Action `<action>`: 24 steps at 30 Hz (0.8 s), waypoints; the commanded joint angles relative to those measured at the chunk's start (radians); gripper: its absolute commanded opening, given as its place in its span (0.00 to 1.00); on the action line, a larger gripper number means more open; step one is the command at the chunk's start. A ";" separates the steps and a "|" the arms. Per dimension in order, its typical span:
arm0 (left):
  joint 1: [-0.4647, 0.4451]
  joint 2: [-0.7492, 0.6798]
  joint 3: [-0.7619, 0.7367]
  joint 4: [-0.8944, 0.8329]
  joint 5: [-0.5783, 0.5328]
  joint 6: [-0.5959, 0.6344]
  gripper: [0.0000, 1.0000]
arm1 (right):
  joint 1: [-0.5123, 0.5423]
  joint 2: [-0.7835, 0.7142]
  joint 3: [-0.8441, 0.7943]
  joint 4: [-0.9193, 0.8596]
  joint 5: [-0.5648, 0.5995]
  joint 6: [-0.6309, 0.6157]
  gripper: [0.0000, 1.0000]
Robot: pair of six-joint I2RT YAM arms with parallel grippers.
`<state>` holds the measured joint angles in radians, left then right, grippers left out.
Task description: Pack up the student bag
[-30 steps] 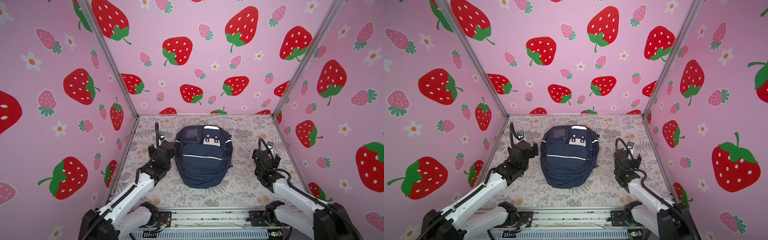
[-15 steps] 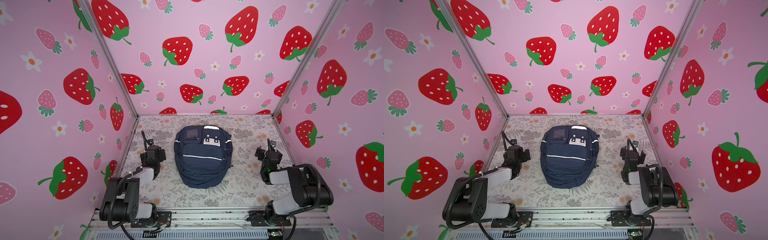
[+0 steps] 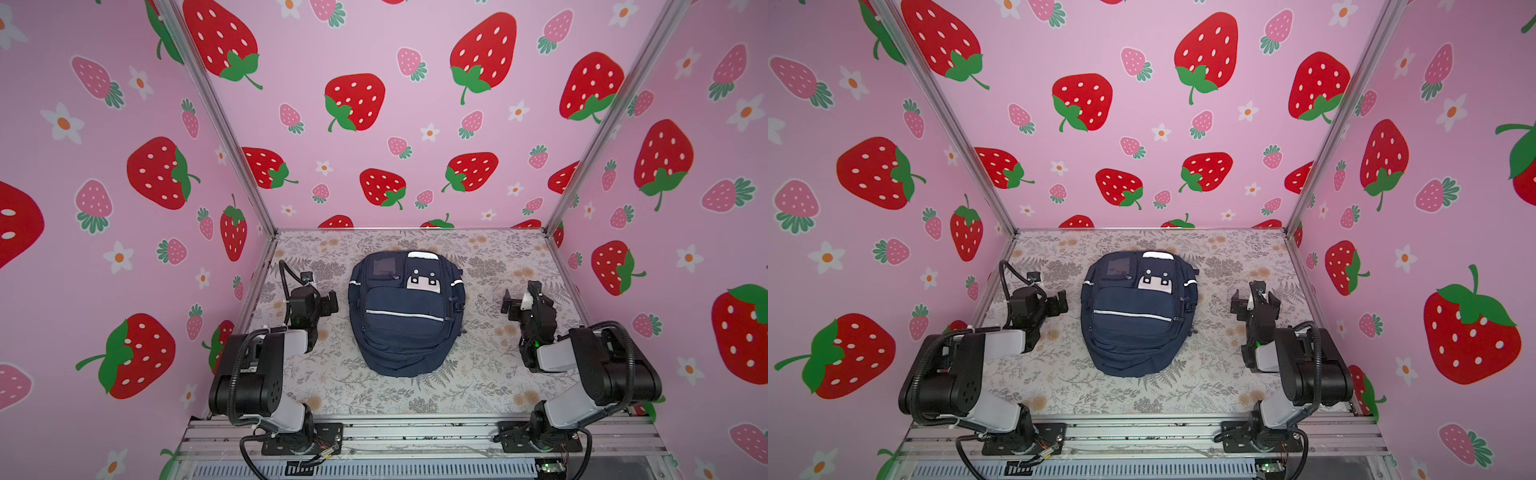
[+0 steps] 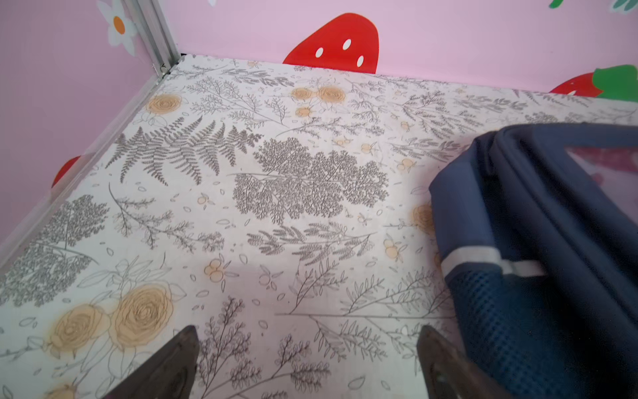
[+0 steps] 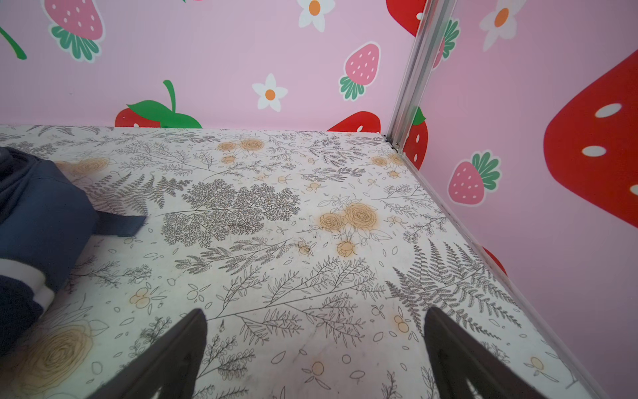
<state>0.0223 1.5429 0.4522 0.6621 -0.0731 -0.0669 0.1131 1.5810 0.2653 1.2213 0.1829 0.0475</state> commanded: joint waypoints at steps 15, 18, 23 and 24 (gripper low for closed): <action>-0.041 0.003 -0.010 0.124 -0.128 0.004 0.99 | 0.006 -0.007 0.000 0.035 0.005 -0.027 1.00; -0.040 0.005 -0.007 0.121 -0.127 0.006 0.99 | 0.007 0.005 0.015 0.021 -0.003 -0.030 1.00; -0.040 0.006 -0.004 0.116 -0.125 0.003 0.99 | -0.005 0.005 0.022 0.005 -0.029 -0.026 1.00; -0.038 0.006 -0.004 0.116 -0.123 0.002 0.99 | -0.004 0.001 0.010 0.026 -0.028 -0.026 1.00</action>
<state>-0.0162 1.5574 0.4343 0.7448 -0.1833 -0.0753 0.1127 1.5814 0.2749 1.2148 0.1673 0.0319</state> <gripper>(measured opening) 0.993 0.996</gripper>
